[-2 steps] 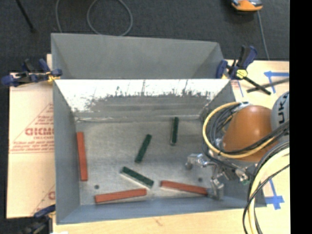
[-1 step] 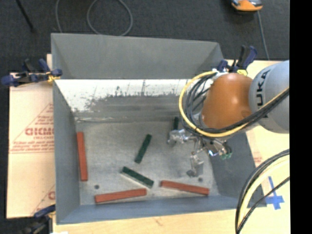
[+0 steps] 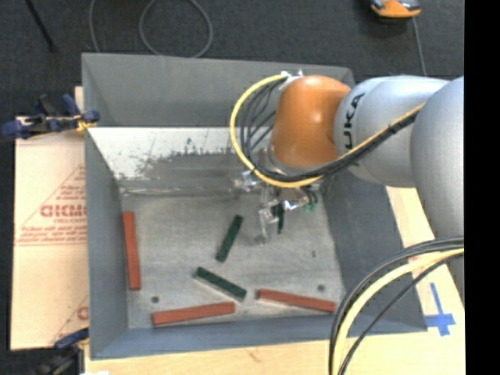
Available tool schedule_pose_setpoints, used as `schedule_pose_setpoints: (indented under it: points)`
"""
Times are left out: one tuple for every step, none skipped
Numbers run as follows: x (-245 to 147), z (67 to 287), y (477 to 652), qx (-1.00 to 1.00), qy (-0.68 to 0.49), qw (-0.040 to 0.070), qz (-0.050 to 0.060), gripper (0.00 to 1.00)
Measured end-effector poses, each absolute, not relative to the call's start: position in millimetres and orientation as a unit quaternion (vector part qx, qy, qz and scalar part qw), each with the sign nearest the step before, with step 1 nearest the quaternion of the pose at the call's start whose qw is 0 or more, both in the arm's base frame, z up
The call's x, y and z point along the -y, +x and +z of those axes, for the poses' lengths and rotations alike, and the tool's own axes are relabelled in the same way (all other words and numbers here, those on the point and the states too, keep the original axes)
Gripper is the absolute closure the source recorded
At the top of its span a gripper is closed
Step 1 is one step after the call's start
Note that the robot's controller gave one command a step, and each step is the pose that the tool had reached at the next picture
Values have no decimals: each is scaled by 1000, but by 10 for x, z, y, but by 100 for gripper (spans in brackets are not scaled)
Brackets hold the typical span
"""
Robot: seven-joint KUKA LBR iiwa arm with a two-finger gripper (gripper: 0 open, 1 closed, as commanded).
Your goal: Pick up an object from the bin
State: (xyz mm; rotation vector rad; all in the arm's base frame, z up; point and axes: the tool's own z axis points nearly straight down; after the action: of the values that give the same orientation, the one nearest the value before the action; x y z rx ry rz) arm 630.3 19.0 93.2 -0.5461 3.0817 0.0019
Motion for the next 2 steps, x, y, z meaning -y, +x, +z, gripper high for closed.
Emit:
schedule_pose_setpoints:
  points:
    - [-612,701,6111,-975,-221,2,0,0]
    - [-594,717,6125,-976,-219,3,0,100]
